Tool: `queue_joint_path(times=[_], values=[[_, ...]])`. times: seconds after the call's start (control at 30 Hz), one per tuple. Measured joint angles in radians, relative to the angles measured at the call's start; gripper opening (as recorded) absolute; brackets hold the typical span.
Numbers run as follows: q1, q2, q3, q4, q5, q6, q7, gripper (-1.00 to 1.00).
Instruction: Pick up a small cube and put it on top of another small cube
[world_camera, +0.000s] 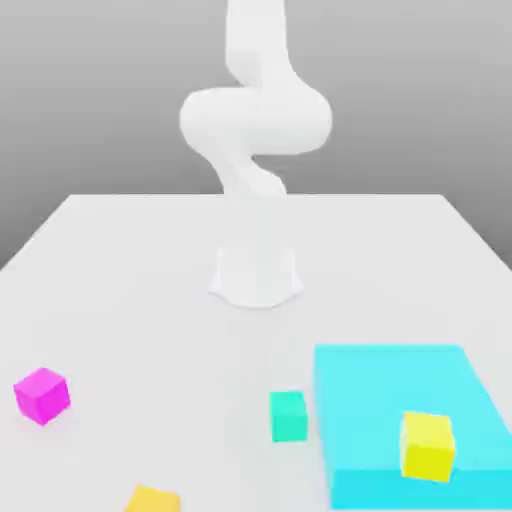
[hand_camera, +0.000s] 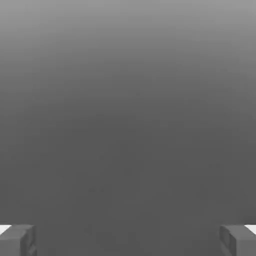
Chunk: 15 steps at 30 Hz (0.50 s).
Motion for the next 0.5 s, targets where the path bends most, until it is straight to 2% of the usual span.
queue_joint_path(times=[0.5], values=[[-0.026,0.550,-0.071,0.014,0.039,0.159,-0.017,0.00]])
